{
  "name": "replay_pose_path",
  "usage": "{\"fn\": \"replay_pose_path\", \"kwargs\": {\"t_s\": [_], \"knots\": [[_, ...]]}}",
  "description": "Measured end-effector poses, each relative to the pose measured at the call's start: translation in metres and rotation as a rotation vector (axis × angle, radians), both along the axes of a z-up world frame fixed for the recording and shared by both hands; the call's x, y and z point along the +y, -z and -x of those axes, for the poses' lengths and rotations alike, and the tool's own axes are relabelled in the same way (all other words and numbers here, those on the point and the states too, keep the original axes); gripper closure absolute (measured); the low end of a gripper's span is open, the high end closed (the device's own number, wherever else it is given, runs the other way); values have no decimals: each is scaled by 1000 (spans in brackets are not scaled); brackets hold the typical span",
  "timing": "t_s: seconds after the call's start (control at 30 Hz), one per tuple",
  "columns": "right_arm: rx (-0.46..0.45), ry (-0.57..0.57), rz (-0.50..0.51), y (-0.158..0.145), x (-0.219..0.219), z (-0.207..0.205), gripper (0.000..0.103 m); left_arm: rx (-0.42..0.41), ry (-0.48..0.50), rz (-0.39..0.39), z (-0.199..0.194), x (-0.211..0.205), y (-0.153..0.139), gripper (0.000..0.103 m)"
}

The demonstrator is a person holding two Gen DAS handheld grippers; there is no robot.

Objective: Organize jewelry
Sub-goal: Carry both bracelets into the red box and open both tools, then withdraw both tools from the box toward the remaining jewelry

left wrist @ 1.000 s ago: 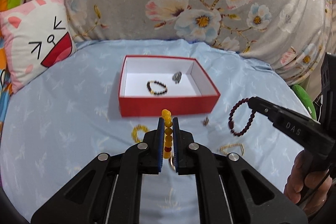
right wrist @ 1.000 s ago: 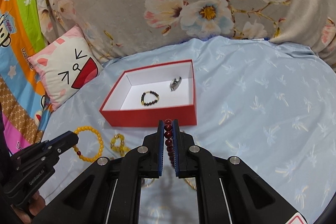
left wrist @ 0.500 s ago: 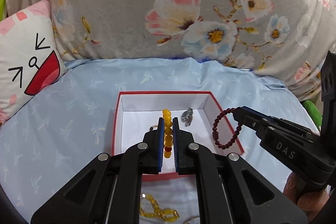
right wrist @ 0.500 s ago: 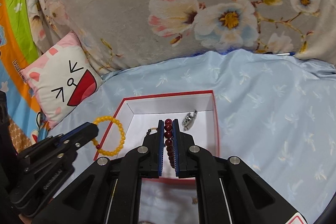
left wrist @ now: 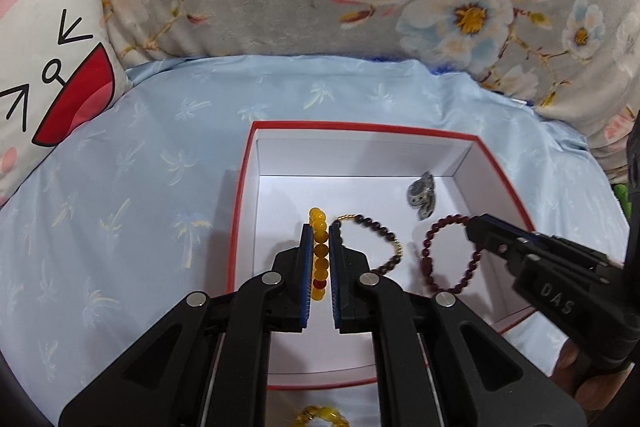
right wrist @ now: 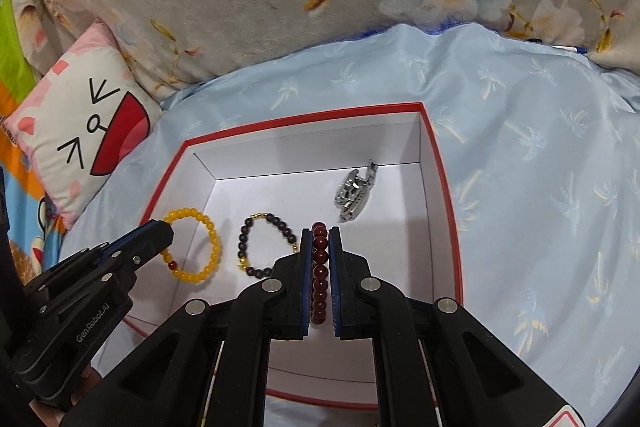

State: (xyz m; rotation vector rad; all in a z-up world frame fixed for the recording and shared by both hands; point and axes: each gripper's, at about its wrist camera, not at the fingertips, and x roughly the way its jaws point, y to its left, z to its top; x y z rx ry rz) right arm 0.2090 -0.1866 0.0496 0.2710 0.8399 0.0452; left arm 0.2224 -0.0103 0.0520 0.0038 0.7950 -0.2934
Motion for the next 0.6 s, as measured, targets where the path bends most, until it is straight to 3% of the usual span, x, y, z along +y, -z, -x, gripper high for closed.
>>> {"fn": "replay_pose_path", "kwargs": {"t_s": [0.13,0.2,0.27,0.3,0.5,0.6], "knots": [[-3,-1,26,1,0,1,92,-4,-29,-30,-3,1,5,95],[-15,7,42,-3,0,5,89,-10,-50,-32,-2,3,5,86],[-29,15,42,-7,-1,10,88,-26,-72,-27,-1,7,3,62],[-37,19,43,-10,-2,13,87,-36,-82,-25,0,8,1,59],[-98,47,68,-29,-6,49,69,-64,-90,-20,18,16,-11,54],[-116,54,77,-33,-6,73,68,-75,-92,-6,35,22,-17,52]]}}
